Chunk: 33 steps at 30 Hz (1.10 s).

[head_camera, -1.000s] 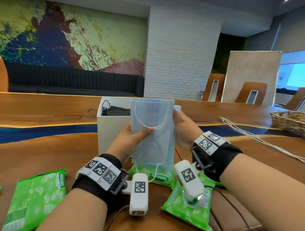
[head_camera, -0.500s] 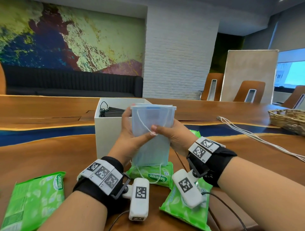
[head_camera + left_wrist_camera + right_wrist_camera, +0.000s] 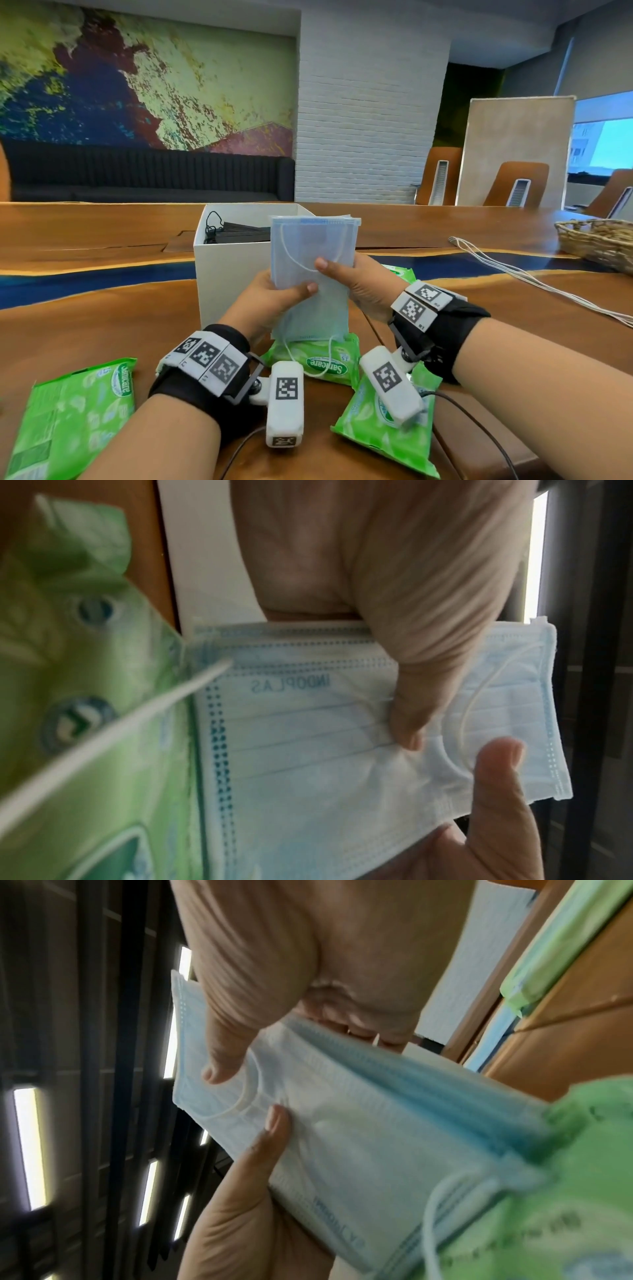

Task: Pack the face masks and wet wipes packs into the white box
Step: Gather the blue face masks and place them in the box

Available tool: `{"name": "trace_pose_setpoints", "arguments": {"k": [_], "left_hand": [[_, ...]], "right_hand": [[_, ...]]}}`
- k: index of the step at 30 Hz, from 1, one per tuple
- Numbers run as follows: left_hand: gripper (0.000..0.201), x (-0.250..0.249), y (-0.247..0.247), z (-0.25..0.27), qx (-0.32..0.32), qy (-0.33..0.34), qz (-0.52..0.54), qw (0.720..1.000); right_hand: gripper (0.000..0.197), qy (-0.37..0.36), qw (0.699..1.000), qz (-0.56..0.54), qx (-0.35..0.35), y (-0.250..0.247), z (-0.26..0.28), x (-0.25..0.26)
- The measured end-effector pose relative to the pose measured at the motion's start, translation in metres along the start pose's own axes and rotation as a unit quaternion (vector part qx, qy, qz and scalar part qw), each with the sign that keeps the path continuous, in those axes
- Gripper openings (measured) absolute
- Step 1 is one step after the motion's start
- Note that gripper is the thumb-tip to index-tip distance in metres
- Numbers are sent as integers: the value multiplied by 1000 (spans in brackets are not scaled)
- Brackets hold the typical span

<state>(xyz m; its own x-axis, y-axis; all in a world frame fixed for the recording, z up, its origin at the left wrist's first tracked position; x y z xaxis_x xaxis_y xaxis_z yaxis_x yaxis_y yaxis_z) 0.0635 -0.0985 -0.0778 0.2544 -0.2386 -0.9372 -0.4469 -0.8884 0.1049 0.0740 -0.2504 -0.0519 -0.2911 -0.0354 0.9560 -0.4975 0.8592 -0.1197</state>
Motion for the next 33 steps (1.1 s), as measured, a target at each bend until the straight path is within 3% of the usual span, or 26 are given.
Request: {"name": "trace_pose_setpoints", "arguments": {"k": [3, 5, 8, 13, 16, 19, 21, 25, 28, 33], "left_hand": [[22, 0, -2, 0, -19, 4, 13, 1000], [20, -1, -5, -1, -40, 9, 30, 999], [17, -3, -10, -3, -62, 19, 47, 997], [20, -8, -16, -3, -82, 55, 76, 992], [20, -10, -20, -4, -92, 70, 106, 988], [23, -13, -23, -6, -94, 88, 122, 984], [29, -14, -24, -6, -95, 93, 131, 982], [25, -12, -25, -9, -97, 93, 147, 980], [30, -8, -24, -9, -96, 87, 143, 981], [37, -4, -23, -11, -98, 73, 142, 982]], "right_hand": [[100, 34, 994, 97, -33, -12, 1, 8], [77, 58, 977, 197, -62, -25, 6, 17], [35, 109, 910, 387, -100, -57, 13, 26], [23, 195, 817, 533, -102, -103, 10, 25], [30, 244, 765, 591, -84, -122, -5, 22], [42, 295, 686, 664, -43, -135, -24, 17], [55, 340, 649, 681, -2, -140, -36, 12], [79, 428, 618, 656, 66, -151, -58, 4], [93, 455, 578, 672, 86, -159, -72, -7], [101, 504, 530, 674, 104, -160, -80, -28]]}}
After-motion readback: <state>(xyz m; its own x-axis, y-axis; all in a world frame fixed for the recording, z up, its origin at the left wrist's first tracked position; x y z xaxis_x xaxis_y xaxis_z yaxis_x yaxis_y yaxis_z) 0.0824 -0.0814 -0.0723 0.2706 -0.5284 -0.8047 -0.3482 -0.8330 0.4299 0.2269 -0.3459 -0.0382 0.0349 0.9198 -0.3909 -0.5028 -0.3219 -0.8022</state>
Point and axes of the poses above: each hand's wrist, its own z-axis away from the middle knuckle, its own y-axis out of the palm, x = y × z, the point moved 2 cm from there along -z, towards the middle knuckle, and after that the axes turned 8 degrees about x, right-handed, at the moved point
